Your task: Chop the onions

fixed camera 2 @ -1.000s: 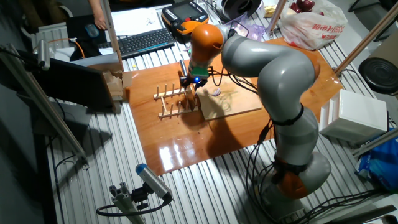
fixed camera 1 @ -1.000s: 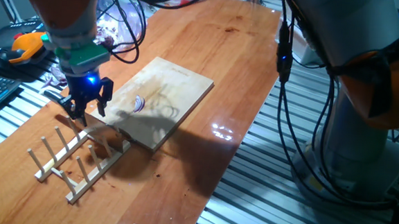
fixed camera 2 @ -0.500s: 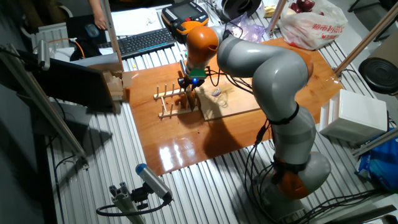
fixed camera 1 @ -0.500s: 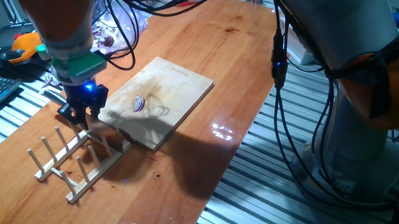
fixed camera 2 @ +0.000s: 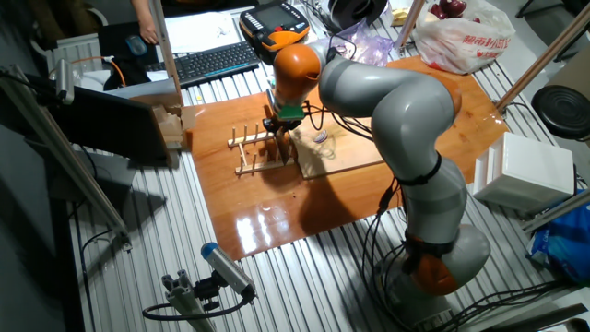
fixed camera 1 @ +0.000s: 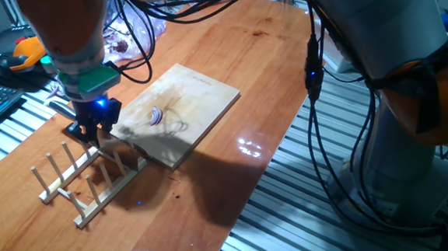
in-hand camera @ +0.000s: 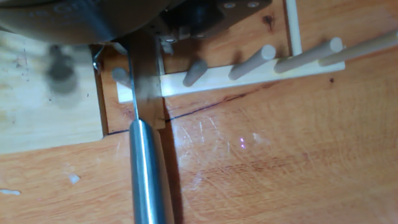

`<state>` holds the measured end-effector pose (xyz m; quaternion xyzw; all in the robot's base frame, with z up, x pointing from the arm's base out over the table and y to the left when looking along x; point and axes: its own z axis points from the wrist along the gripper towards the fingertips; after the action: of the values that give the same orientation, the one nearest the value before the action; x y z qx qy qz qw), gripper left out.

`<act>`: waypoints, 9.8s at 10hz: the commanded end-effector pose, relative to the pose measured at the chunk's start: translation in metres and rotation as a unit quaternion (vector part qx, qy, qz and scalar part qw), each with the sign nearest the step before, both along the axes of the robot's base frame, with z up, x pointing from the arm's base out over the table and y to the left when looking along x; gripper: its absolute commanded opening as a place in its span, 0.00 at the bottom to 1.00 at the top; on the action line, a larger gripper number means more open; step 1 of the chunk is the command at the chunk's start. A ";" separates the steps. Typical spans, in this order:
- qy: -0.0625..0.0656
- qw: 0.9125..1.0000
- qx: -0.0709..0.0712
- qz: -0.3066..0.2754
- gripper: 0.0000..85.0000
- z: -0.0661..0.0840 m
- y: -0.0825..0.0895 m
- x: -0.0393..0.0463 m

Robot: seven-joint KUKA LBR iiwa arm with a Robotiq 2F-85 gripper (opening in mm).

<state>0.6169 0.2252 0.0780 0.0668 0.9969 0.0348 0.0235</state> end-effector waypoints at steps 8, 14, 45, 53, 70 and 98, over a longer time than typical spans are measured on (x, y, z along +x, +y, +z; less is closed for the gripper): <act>0.012 0.999 0.017 0.035 0.00 0.021 0.001 -0.0026; 0.012 0.996 0.062 0.062 0.00 0.074 -0.007 -0.0281; -0.001 0.974 -0.032 0.225 0.00 0.012 -0.137 -0.0252; -0.012 0.975 -0.023 0.222 0.00 -0.004 -0.129 -0.0253; -0.023 0.969 -0.023 0.244 0.00 -0.004 -0.136 -0.0257; -0.054 0.960 0.006 0.274 0.00 -0.012 -0.136 -0.0221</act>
<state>0.5950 0.0889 0.0657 -0.2097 0.9743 0.0491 0.0655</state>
